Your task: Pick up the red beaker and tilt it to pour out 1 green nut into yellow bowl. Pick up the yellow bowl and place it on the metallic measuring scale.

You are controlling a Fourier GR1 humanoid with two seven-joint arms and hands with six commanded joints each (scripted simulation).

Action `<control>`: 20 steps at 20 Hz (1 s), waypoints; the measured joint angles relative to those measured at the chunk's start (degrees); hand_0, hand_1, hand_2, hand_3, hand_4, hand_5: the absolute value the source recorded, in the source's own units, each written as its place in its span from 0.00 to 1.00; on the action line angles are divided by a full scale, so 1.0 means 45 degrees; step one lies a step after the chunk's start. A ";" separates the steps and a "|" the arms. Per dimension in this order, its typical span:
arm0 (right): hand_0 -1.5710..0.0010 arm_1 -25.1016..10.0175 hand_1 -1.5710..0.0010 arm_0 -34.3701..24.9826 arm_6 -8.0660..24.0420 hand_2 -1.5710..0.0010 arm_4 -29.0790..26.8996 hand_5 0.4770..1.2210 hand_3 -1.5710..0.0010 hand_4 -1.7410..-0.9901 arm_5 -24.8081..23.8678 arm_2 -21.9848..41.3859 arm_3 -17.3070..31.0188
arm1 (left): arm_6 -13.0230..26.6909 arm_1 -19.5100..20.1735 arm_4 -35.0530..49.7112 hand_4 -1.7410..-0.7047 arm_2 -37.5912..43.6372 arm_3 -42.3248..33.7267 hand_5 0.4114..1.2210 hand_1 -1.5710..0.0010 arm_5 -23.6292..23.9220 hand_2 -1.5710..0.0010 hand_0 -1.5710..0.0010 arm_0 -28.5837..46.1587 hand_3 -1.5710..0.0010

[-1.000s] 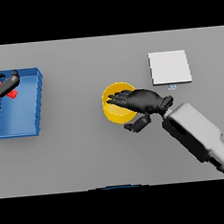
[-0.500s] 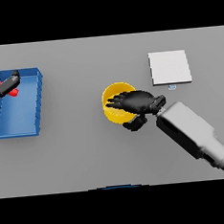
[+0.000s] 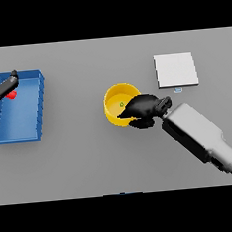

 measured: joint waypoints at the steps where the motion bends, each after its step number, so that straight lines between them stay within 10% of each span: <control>1: 0.11 -0.0030 0.12 0.0103 0.0142 0.16 -0.0046 0.94 0.27 0.08 -0.0060 -0.0001 -0.0141 | 0.0165 -0.0024 0.0010 0.91 -0.0061 -0.0241 0.39 1.00 0.0066 1.00 1.00 0.0045 1.00; 11: 0.01 -0.0857 0.01 -0.0049 0.0486 0.04 -0.0792 0.99 0.12 0.01 0.0671 -0.0577 -0.1672 | 0.0325 0.0272 0.0058 0.91 -0.0010 -0.0577 0.38 1.00 0.0060 1.00 1.00 0.0242 1.00; 20: 0.00 -0.1874 0.00 -0.0614 0.1957 0.01 -0.1414 1.00 0.21 0.03 0.1755 -0.1692 -0.3114 | 0.0368 0.0134 0.0035 0.91 -0.0015 -0.0550 0.38 1.00 0.0117 1.00 1.00 0.0062 1.00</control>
